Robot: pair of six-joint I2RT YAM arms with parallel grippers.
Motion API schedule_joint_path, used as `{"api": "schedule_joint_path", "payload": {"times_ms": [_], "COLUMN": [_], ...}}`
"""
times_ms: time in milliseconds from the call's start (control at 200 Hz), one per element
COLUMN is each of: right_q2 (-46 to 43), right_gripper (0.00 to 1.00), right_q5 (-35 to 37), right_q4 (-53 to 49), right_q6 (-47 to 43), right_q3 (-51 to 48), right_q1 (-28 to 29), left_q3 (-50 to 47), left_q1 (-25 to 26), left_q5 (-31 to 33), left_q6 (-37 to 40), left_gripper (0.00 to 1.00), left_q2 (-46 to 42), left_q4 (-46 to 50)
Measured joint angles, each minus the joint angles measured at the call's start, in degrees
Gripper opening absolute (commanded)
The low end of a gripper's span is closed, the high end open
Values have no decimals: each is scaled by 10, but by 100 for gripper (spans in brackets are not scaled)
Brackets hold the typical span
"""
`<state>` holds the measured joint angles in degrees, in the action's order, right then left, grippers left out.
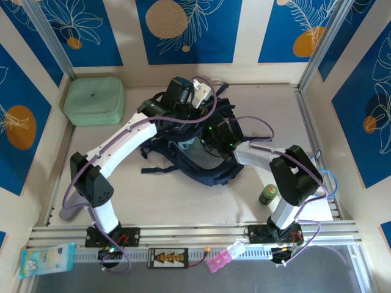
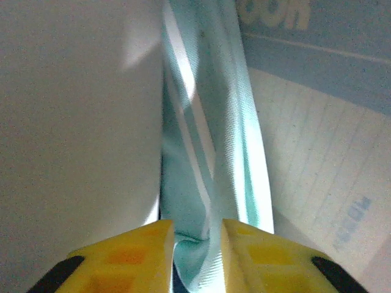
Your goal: Pack books, pencil case, and school supplies into a backpack
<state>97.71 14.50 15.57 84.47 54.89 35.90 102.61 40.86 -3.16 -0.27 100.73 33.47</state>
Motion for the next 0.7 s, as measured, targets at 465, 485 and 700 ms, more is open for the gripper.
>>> {"api": "schedule_joint_path", "payload": {"times_ms": [465, 485, 700], "right_q2": [132, 131, 42], "right_gripper": [16, 17, 34], "right_q5": [-90, -90, -86], "right_q4": [113, 118, 132], "right_q6": [11, 11, 16], "right_q3": [38, 36, -48], "right_q1": [0, -1, -6], "left_q3": [0, 0, -2], "left_q1": [-4, -4, -9], "left_q5": [-2, -3, -20], "left_q6": [-12, -12, -14], "left_gripper": [0, 0, 0], "left_q2": [0, 0, 0], "left_q4": [0, 0, -3]}}
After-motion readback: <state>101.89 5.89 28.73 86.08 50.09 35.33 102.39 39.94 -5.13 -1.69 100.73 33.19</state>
